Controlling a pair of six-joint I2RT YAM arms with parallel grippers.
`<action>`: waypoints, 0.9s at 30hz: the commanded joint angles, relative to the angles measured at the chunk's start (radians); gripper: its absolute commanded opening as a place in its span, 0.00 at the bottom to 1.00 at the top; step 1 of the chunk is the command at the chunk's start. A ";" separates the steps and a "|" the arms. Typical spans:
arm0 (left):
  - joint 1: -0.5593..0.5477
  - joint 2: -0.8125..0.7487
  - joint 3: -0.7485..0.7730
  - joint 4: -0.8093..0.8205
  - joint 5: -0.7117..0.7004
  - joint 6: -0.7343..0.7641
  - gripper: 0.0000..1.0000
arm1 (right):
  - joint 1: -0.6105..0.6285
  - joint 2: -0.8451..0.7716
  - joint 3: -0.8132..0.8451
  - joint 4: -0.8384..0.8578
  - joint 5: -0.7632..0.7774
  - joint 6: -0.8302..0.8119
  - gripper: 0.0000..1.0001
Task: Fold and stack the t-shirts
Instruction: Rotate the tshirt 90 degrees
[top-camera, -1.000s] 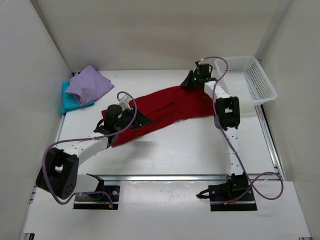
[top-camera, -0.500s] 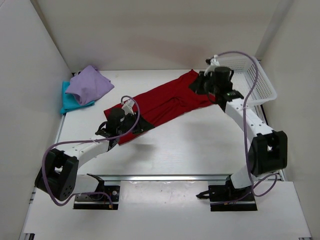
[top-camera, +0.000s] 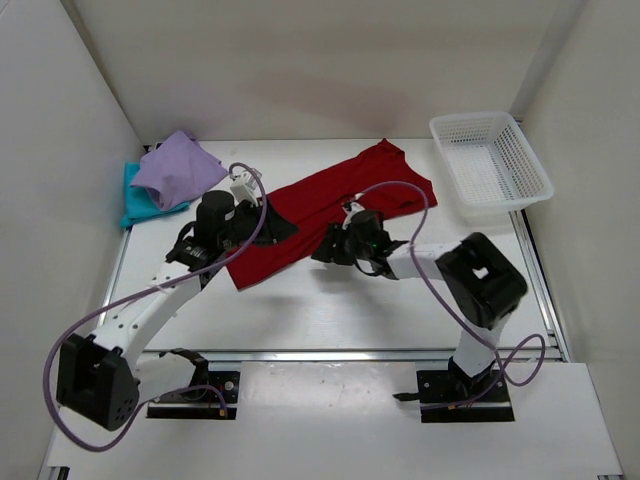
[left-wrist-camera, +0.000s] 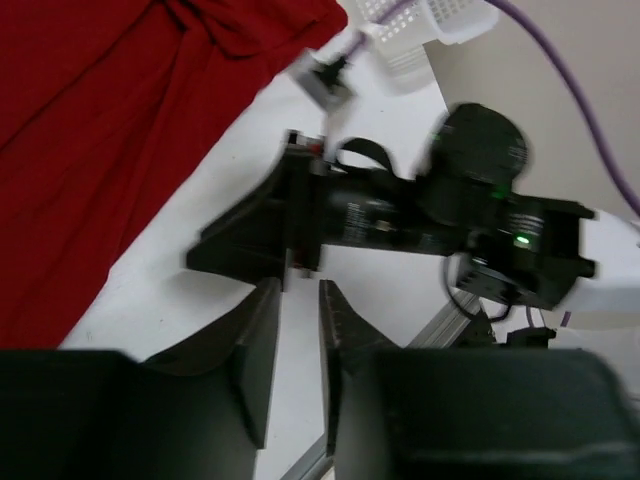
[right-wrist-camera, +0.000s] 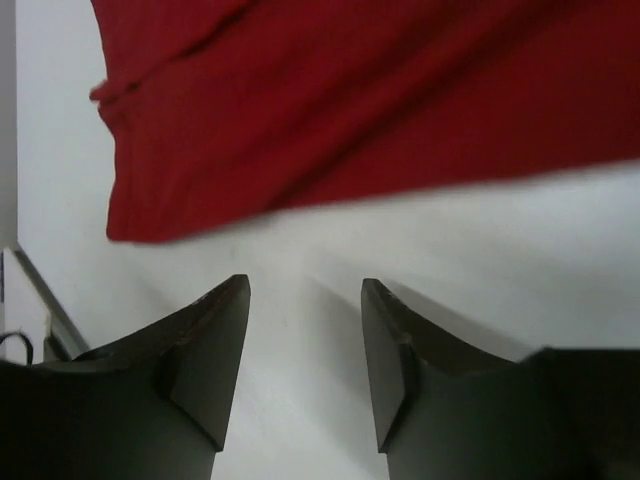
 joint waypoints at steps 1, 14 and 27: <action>0.006 -0.046 0.004 -0.112 -0.039 0.088 0.31 | 0.053 0.112 0.136 0.138 0.126 0.093 0.48; 0.001 -0.025 -0.056 -0.105 -0.020 0.091 0.31 | 0.045 0.138 0.034 0.062 0.044 0.133 0.00; -0.103 0.031 -0.239 0.000 -0.057 0.010 0.49 | -0.384 -0.473 -0.197 -0.269 -0.019 -0.168 0.54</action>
